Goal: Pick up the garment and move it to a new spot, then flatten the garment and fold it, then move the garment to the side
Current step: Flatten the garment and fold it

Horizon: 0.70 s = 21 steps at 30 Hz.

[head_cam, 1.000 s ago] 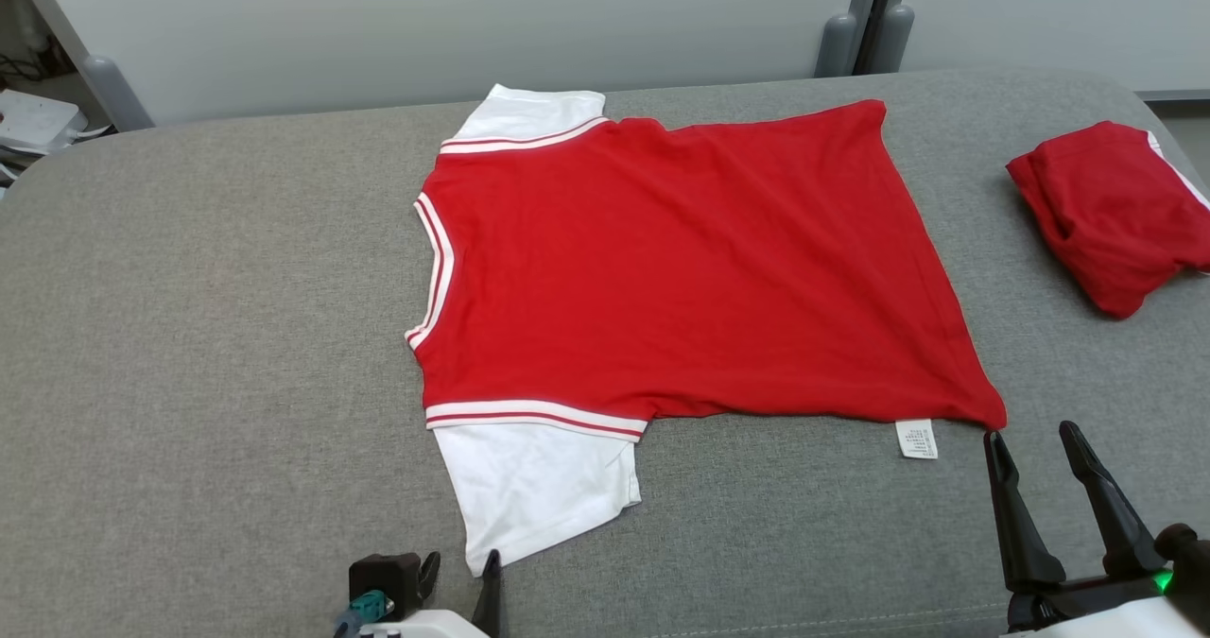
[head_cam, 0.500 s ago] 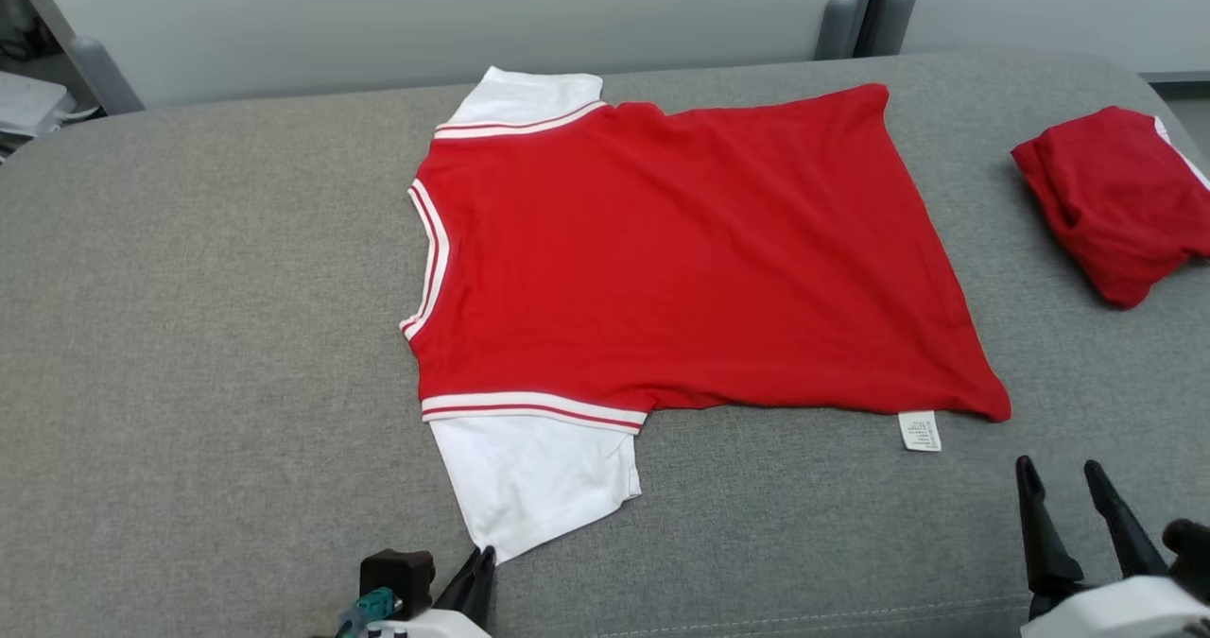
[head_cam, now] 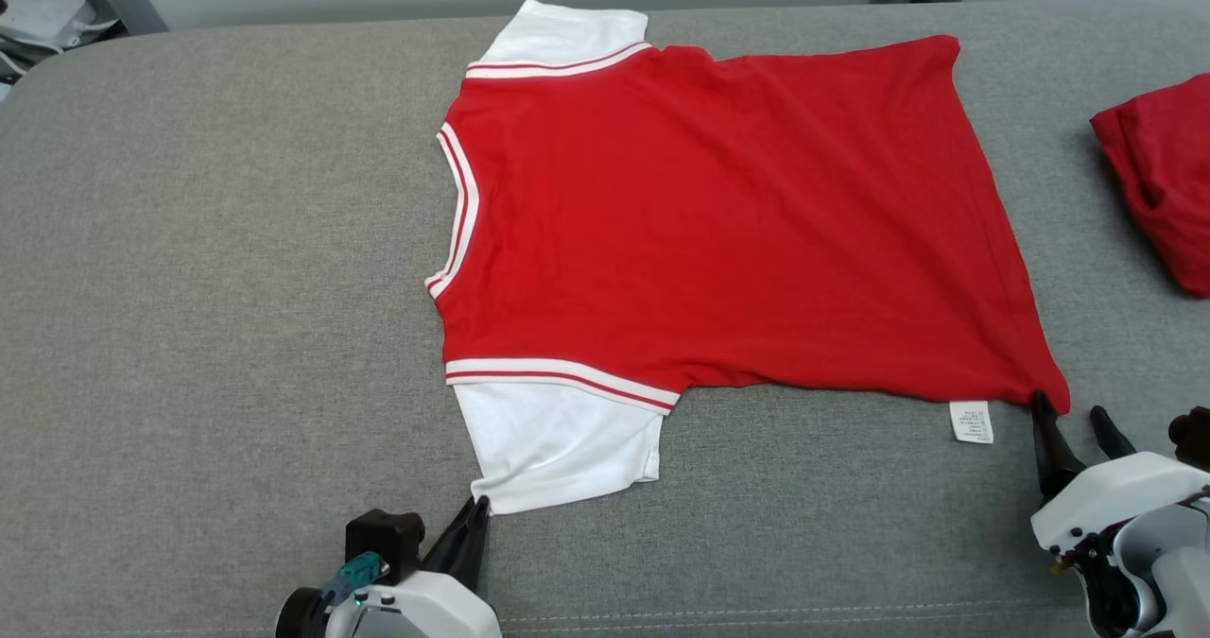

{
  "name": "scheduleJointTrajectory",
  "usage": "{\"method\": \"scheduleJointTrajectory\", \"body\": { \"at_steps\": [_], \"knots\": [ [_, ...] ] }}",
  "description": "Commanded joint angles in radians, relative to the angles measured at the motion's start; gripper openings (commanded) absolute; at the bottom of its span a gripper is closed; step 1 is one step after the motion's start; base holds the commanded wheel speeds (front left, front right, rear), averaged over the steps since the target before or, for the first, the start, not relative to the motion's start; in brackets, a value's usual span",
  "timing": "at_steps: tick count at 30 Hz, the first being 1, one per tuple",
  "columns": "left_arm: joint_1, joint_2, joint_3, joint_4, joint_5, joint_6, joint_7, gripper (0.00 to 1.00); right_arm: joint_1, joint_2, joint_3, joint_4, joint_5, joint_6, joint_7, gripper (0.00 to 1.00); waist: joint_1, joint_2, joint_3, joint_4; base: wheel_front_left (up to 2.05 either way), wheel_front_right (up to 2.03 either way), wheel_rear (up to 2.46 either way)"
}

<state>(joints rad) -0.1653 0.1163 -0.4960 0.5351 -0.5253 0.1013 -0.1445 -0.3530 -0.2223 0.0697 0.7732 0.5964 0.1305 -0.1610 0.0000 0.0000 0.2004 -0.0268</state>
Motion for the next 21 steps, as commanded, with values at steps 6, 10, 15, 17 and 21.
{"method": "scheduleJointTrajectory", "body": {
  "at_steps": [6,10,15,17,21],
  "knots": [
    [-0.032,0.032,0.029,-0.038,0.011,0.029,0.012,0.00,-0.054,-0.032,0.092,0.064,0.070,0.000,-0.013,0.50,0.0000,0.0000,0.022,0.013,0.00,0.00,0.00],
    [-0.030,0.037,0.028,-0.049,0.010,0.033,0.016,0.00,-0.066,-0.039,0.123,0.092,0.091,0.000,-0.030,0.00,0.0000,0.0000,0.024,0.014,0.00,0.00,0.00],
    [-0.025,0.052,0.034,-0.087,0.009,0.043,0.012,0.00,-0.063,-0.060,0.155,0.103,0.123,0.000,-0.062,0.00,0.0000,0.0000,0.016,0.017,0.00,0.00,0.00],
    [-0.008,0.070,0.036,-0.137,0.006,0.048,0.025,0.00,-0.045,-0.082,0.168,0.083,0.138,0.000,-0.076,0.00,0.0000,0.0000,0.008,0.017,0.00,0.00,0.00],
    [0.024,0.104,0.032,-0.208,0.011,0.059,0.062,0.00,-0.015,-0.107,0.194,0.037,0.158,0.000,-0.077,0.00,0.0000,0.0000,-0.001,0.015,0.00,0.00,0.00]
  ]
}}
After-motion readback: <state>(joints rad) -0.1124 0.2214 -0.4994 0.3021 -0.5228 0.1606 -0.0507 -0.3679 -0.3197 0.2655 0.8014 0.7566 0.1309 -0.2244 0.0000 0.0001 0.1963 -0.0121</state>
